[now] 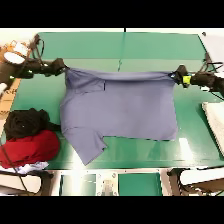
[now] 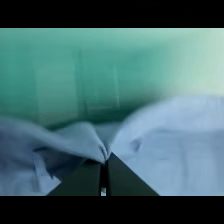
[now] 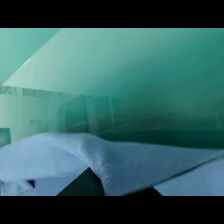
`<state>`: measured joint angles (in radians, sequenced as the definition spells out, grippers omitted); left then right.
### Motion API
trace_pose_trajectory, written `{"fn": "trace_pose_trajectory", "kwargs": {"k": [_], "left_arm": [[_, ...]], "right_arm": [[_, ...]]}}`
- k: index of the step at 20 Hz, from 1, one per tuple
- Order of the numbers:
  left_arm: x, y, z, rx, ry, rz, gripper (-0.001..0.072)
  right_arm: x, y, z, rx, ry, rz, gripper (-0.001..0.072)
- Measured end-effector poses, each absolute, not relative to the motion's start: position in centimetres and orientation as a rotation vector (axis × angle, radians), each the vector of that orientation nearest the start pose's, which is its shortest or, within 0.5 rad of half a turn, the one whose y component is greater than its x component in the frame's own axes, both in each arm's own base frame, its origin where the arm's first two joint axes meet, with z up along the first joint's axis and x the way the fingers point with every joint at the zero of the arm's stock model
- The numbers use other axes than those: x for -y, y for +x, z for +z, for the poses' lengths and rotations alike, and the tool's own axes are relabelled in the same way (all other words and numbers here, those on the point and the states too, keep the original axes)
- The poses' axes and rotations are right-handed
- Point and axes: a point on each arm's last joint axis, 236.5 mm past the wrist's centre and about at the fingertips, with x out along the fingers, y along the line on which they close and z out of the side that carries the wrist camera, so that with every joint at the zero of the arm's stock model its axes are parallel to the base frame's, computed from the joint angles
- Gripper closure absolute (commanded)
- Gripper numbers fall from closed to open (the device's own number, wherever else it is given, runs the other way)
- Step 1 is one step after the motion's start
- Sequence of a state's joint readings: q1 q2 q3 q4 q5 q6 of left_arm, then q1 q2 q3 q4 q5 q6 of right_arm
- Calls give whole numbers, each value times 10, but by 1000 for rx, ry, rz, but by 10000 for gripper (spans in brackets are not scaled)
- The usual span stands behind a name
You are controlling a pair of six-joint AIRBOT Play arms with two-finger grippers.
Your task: Fold the shirts.
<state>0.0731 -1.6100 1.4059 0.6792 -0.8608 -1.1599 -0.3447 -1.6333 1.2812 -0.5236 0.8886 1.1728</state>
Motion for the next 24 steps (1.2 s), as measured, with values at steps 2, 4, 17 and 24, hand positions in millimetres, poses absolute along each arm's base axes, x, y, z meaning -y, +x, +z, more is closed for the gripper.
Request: {"fn": "trace_pose_trajectory", "kwargs": {"k": [2,4,17,24], "left_arm": [[94,551,39,-827,-561,-379,685],[88,568,42,-781,-559,-354,685],[83,586,69,-760,-444,-375,685],[75,519,-24,-1189,-325,-374,685]], "right_arm": [[22,548,-8,-865,889,206,700],[27,571,-10,-848,894,214,700],[35,580,-9,-938,774,251,703],[42,518,-52,-1214,700,252,703]]}}
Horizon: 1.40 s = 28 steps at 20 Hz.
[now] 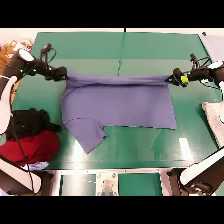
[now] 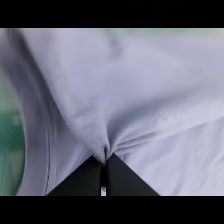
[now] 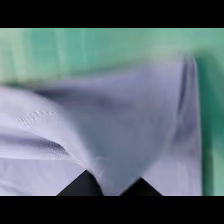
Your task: Fold the shirts.
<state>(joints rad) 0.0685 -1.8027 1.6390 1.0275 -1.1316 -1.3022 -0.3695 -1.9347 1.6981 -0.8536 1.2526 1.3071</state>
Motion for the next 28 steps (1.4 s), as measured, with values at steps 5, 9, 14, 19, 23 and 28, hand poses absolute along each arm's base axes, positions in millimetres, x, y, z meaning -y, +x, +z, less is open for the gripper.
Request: {"fn": "trace_pose_trajectory", "kwargs": {"k": [5,9,14,19,23,28], "left_arm": [[72,486,-55,-1368,-314,-372,685],[71,471,-61,-1438,-310,-377,685],[73,455,-62,-1505,-302,-404,684],[75,447,-60,-1534,-304,-426,225],[78,439,-47,-1575,-321,-438,222],[80,416,-22,-1654,-335,-454,685]], "right_arm": [[43,489,-72,-1336,676,253,702],[38,472,-75,-1402,674,278,701],[34,456,-74,-1463,682,308,670],[38,449,-73,-1493,704,293,439],[63,432,-61,-1539,724,238,572],[109,400,-28,-1552,685,58,701]]}}
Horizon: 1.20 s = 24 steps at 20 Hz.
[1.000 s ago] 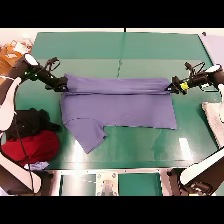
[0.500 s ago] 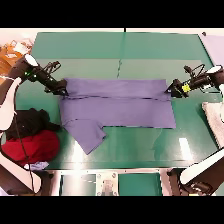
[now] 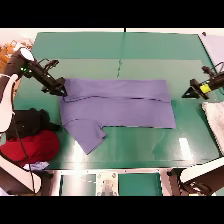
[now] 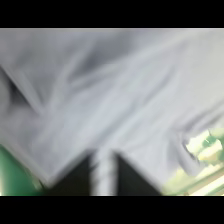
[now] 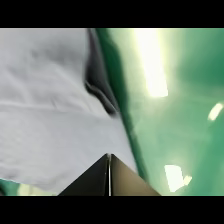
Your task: Fold the shirts.
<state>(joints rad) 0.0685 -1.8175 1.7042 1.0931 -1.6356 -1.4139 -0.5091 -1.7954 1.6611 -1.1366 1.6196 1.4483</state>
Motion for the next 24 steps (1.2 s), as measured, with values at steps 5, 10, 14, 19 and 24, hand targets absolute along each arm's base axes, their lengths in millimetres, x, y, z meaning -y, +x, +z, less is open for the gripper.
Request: {"fn": "trace_pose_trajectory", "kwargs": {"k": [5,10,14,19,24], "left_arm": [[85,369,9,-1673,-344,-446,686],[86,297,19,-1561,-376,-351,347],[87,247,-13,-1512,-470,-227,2],[122,220,-61,-1479,-586,-211,4],[143,209,-91,-1446,-678,-160,127]], "right_arm": [[105,337,-3,-1551,651,-62,701],[55,257,-23,-1532,754,-140,419],[6,233,-64,-1468,964,-144,323],[-13,242,-96,-1328,1099,-201,323],[-4,263,-102,-1198,1145,-260,323]]}}
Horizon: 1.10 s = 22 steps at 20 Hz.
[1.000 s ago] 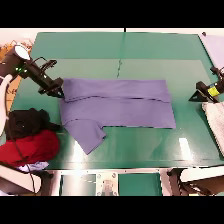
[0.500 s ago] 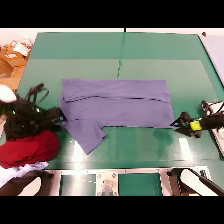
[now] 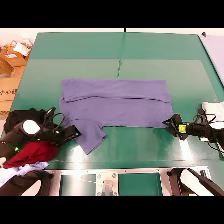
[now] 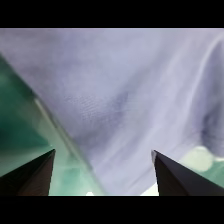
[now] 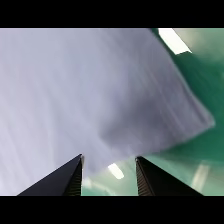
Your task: Fold the shirts.
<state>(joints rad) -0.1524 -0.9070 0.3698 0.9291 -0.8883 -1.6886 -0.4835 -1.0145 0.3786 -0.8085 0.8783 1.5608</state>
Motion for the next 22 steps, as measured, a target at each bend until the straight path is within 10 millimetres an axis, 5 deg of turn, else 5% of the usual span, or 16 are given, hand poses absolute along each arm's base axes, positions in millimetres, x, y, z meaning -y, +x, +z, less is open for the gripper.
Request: {"fn": "trace_pose_trajectory", "kwargs": {"k": [1,7,8,9,16,22], "left_arm": [[145,210,-94,-1433,-698,-149,180],[159,228,-106,-1386,-850,-113,218],[165,227,-109,-1403,-877,-126,536],[169,223,-113,-1428,-873,-148,684],[190,215,-84,-1525,-727,-385,687],[176,215,-19,-1481,-529,-450,686]], "right_arm": [[-3,266,-104,-1187,1152,-269,322],[-12,276,-120,-1202,1188,-285,327],[-13,278,-121,-1207,1186,-284,445],[-13,279,-123,-1212,1170,-278,666],[-1,275,-114,-1285,1023,-190,700],[15,257,-80,-1308,979,-159,700]]}}
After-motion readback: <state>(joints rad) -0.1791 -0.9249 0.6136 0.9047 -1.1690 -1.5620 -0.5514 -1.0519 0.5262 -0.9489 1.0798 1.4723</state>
